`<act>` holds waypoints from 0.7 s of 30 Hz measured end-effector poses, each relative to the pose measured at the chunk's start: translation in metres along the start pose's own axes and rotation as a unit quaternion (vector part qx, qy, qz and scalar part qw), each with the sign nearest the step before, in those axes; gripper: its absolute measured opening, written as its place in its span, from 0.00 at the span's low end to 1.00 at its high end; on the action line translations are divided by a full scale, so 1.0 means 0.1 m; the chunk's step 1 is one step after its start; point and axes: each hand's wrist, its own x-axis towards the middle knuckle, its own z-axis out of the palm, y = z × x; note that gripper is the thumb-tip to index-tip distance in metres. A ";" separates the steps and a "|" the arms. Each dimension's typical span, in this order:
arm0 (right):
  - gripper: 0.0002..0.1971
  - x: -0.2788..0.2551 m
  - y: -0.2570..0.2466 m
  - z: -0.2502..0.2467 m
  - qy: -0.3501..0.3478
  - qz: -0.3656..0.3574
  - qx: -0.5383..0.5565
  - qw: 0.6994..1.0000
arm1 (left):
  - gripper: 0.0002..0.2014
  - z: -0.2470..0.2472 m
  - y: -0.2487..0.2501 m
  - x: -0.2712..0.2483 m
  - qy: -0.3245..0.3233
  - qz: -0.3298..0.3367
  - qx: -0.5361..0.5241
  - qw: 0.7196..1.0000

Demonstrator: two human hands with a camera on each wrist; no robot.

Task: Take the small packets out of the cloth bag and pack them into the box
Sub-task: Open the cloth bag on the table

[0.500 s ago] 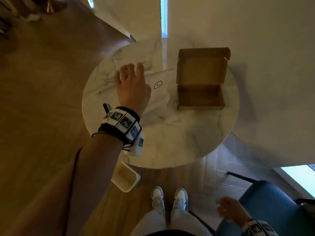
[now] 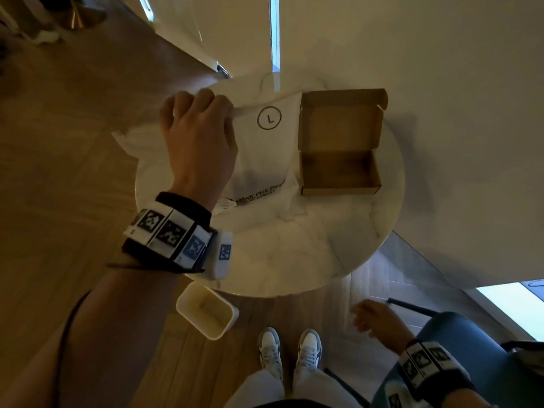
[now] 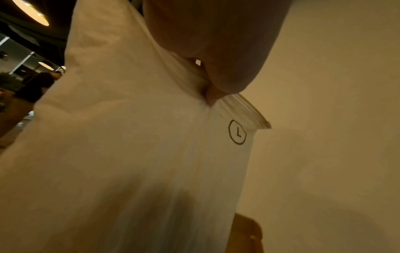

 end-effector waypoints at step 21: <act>0.10 -0.13 -1.86 -0.99 0.178 -0.326 0.147 0.917 | 0.04 0.08 0.33 -0.66 -0.172 0.078 -0.075 0.979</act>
